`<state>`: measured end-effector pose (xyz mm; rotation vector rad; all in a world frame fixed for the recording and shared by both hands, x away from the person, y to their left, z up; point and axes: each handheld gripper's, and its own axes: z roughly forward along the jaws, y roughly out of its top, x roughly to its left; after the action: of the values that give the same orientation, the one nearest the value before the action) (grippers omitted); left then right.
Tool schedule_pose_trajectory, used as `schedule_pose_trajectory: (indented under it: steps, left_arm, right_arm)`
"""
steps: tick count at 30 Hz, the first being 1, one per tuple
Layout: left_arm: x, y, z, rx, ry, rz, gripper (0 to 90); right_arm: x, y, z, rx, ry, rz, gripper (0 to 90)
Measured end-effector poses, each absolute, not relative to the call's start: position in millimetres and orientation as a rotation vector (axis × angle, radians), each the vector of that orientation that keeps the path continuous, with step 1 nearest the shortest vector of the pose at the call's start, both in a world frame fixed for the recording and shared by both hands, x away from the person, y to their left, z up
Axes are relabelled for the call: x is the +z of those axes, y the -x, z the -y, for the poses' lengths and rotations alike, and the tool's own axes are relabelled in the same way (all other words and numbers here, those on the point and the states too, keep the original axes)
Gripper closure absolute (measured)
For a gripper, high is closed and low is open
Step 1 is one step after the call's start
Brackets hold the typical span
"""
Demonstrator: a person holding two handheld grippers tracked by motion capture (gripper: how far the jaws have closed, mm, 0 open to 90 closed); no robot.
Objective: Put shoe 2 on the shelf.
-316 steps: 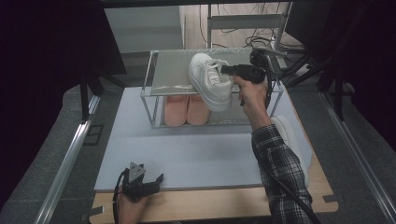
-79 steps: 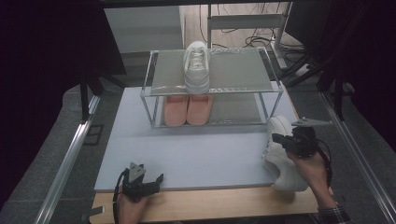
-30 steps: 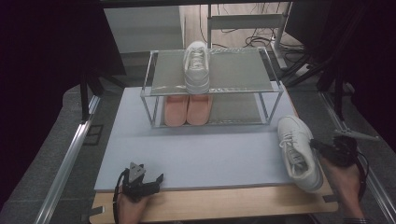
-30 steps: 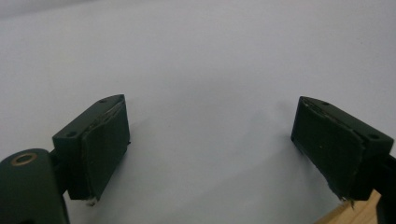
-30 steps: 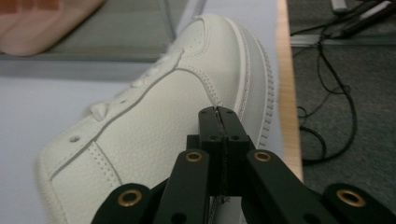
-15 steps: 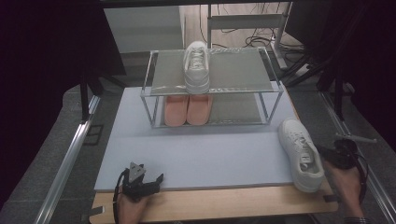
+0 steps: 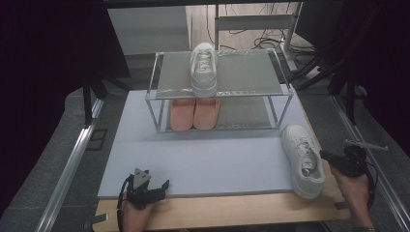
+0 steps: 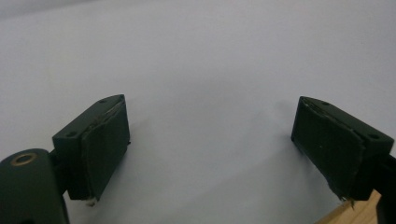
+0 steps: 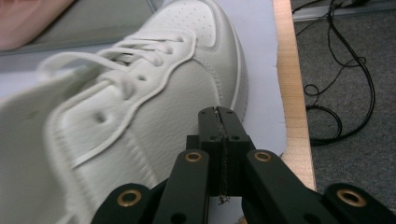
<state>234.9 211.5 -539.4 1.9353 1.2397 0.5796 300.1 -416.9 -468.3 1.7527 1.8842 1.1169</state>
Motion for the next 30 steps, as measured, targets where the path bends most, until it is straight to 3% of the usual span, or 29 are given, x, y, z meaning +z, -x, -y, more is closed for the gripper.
schedule_pose_trajectory:
  steps: [11, 16, 23, 30]
  left_arm:
    - [-539.4, -234.9, -211.5, 0.580, -1.935, -1.240, 11.2]
    - [-539.3, -234.8, -211.6, 0.579, -1.937, -1.241, 11.2]
    - [-539.3, -234.8, -211.5, 0.579, -1.937, -1.241, 11.2]
    - [-539.3, -234.8, -211.5, 0.579, -1.937, -1.241, 11.2]
  right_arm:
    - [-444.6, -276.8, 419.1, 1.153, -1.715, -1.902, 80.1]
    - [-432.2, -263.1, 420.8, 1.233, -1.707, -1.907, 71.4]
    - [-437.1, -263.3, 410.9, 1.273, -1.685, -1.961, 56.4]
    - [-446.8, -271.2, 402.8, 1.217, -1.662, -1.988, 54.6]
